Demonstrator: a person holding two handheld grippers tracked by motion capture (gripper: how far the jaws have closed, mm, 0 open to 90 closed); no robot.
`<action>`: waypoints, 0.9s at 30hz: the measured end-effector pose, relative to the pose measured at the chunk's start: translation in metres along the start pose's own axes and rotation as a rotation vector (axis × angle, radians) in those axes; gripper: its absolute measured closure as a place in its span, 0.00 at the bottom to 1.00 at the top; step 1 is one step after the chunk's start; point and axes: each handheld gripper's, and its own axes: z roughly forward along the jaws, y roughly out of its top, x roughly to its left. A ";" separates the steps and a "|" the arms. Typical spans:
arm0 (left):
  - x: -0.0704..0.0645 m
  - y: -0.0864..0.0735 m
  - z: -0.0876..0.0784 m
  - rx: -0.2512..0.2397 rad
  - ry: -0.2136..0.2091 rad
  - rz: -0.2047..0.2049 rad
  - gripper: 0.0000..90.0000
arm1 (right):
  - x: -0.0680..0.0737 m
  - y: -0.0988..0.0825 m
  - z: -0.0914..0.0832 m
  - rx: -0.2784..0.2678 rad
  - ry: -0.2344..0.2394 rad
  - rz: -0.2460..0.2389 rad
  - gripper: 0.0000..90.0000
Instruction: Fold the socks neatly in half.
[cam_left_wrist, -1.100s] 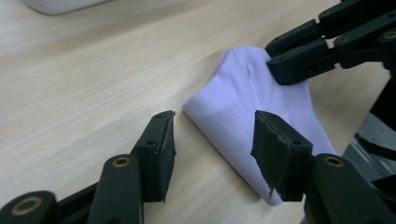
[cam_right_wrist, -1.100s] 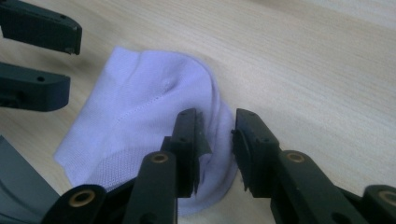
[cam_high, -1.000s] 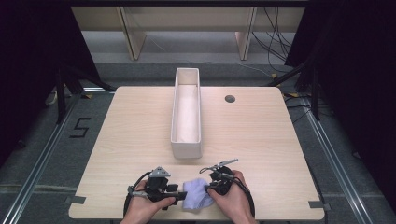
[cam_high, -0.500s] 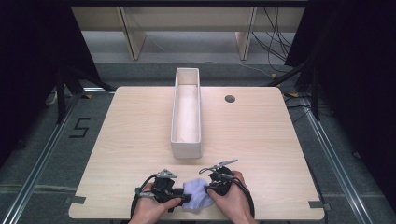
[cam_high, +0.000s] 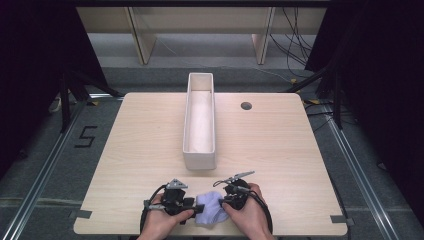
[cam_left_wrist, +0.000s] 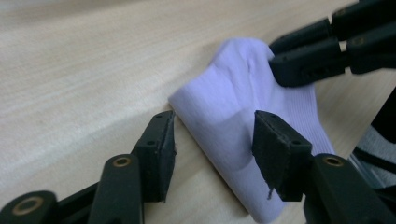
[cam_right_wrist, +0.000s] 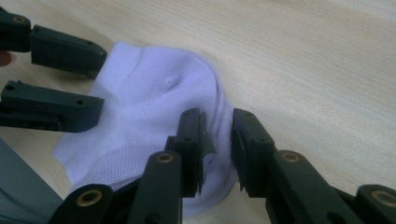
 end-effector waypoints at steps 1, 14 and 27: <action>0.001 0.002 0.000 -0.006 0.008 0.001 0.53 | 0.000 0.000 0.000 -0.002 -0.001 0.002 0.81; 0.008 0.014 0.008 -0.033 0.035 0.026 0.53 | 0.001 0.001 0.000 0.007 0.009 0.029 0.81; 0.008 0.011 0.010 -0.013 0.018 0.082 0.68 | 0.000 0.001 0.001 0.014 0.032 0.013 0.81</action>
